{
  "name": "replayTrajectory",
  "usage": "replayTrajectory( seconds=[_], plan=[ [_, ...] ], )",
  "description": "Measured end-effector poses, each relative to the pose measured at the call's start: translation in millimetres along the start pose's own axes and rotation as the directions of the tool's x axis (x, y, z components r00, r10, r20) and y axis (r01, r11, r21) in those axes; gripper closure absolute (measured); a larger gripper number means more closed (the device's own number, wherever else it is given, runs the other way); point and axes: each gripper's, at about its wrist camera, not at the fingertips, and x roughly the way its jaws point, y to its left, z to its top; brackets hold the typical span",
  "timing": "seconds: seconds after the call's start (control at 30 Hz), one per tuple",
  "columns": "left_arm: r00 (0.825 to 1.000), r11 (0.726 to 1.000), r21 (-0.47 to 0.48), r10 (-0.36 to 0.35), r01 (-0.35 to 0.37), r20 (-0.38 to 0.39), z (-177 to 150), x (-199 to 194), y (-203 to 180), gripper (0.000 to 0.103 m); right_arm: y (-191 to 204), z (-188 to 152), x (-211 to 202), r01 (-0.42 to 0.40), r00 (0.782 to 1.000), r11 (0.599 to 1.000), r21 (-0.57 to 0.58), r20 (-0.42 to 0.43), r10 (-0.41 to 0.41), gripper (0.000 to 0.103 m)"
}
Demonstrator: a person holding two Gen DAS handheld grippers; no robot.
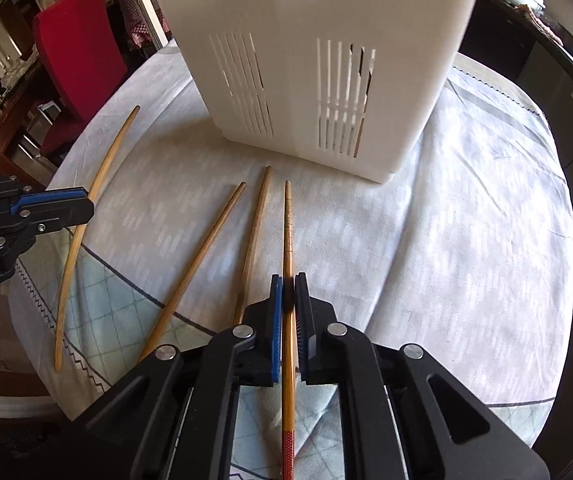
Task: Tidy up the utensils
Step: 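Lift both chopsticks, lower them into the white holder and open both tools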
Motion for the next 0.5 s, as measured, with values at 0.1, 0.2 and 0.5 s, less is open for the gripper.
replayTrajectory(
  seconds=[0.1,0.2,0.5],
  plan=[
    [1.000,1.000,0.008,-0.002,0.002,0.028,1,-11,-1,0.096,-3,-4,-21,-0.017,0.998,1.000,0.015,0.061,0.016,0.096],
    [0.998,1.000,0.024,-0.006,0.004,0.064,0,-25,-4,0.096,-7,-10,-51,-0.044,0.990,0.999,0.027,0.136,0.040,0.096],
    [0.991,0.999,0.049,-0.027,0.021,0.131,-2,-61,-12,0.096,-15,-34,-125,-0.069,0.951,0.997,0.029,0.304,0.057,0.096]
  ],
)
